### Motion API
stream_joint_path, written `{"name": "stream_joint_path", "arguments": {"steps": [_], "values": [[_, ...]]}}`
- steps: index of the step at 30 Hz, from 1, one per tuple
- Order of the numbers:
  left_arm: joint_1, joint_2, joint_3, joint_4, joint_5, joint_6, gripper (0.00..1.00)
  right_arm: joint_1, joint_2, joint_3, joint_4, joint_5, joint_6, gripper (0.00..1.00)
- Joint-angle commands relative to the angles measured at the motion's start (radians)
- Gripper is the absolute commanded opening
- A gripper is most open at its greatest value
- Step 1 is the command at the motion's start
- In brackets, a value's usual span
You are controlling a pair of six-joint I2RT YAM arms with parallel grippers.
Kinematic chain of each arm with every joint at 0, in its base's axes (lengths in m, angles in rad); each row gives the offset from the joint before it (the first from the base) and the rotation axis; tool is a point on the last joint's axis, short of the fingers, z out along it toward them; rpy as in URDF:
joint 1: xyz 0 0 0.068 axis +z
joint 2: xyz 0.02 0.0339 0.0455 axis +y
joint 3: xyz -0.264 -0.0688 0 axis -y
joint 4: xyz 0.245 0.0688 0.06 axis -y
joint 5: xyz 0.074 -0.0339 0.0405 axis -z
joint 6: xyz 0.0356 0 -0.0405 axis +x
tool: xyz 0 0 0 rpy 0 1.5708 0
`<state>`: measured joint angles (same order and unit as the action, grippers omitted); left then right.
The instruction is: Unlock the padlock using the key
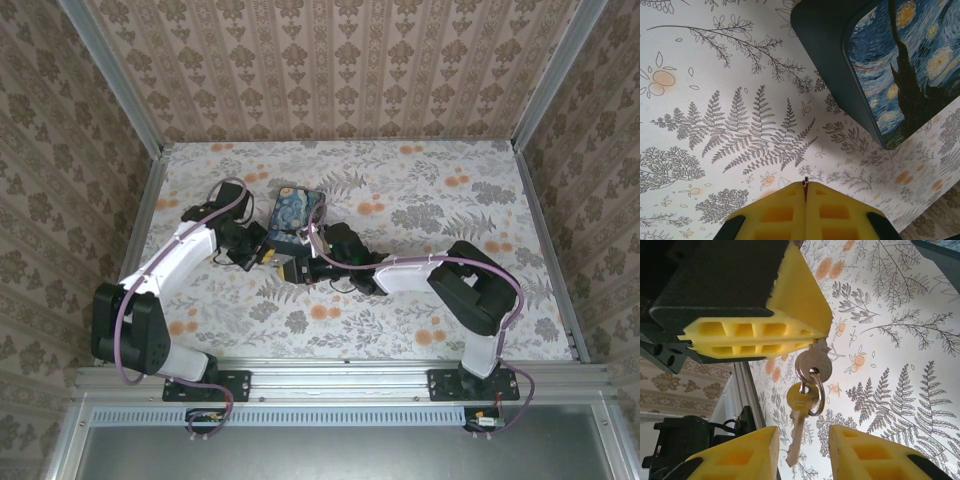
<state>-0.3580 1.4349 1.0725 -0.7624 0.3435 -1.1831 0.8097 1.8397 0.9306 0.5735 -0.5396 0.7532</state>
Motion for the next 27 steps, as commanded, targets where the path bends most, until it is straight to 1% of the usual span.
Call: {"name": "stream_joint_path", "arguments": {"steps": [1,9,12,14,18,27], "values": [[0.005,-0.024,-0.014,-0.009,-0.001,-0.015,0.00,0.004,0.017,0.032,0.003,-0.023,0.013,0.30],[0.006,-0.024,-0.013,-0.011,-0.002,-0.012,0.00,0.004,0.007,0.033,0.000,-0.022,-0.003,0.20],[0.008,-0.024,-0.013,-0.012,-0.006,-0.013,0.00,0.004,0.008,0.033,-0.001,-0.030,-0.005,0.13],[0.007,-0.024,-0.013,-0.012,-0.008,-0.015,0.00,0.004,0.006,0.034,-0.003,-0.034,-0.006,0.11],[0.007,-0.024,-0.016,-0.015,-0.012,-0.017,0.00,0.004,0.003,0.039,-0.014,-0.038,-0.015,0.07],[0.013,-0.022,-0.016,-0.015,-0.017,-0.020,0.00,0.003,0.000,0.047,-0.040,-0.038,-0.039,0.04]]}}
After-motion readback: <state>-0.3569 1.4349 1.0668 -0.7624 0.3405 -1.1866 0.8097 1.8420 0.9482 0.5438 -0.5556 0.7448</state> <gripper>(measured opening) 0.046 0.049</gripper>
